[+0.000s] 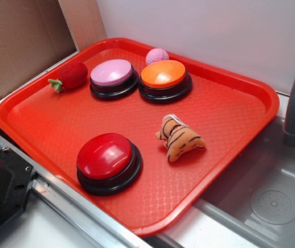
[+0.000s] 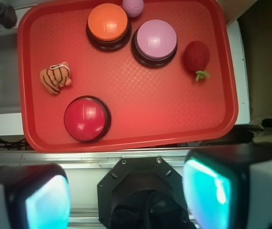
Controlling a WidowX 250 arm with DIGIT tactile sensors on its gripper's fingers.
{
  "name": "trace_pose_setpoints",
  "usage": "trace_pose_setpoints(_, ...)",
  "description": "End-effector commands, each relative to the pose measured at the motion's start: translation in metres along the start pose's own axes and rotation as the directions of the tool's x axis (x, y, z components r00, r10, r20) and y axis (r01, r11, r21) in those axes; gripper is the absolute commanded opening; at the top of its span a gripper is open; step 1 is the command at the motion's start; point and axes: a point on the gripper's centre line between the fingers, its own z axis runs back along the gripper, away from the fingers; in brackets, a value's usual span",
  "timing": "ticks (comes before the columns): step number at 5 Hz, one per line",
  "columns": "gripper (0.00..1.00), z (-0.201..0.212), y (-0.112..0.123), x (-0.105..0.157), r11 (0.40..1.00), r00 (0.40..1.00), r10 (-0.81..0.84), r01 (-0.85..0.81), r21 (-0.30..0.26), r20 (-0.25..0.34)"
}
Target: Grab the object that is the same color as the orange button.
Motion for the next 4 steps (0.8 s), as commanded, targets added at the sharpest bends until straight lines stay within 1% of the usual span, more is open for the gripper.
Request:
trace_pose_setpoints(1,1.00,0.000,0.000,0.000,1.000,1.000,0.000,0.000,0.000,0.000)
trace_pose_setpoints(2,1.00,-0.007,-0.009,0.011,0.992,0.992,-0.121,0.119,0.040,0.034)
trace_pose_setpoints(3,1.00,-0.026,-0.020,0.036,0.963,0.958,-0.262,0.253,0.091,0.112)
trace_pose_setpoints(4,1.00,-0.051,-0.040,0.061,0.885,0.877,-0.464,0.453,0.105,0.126)
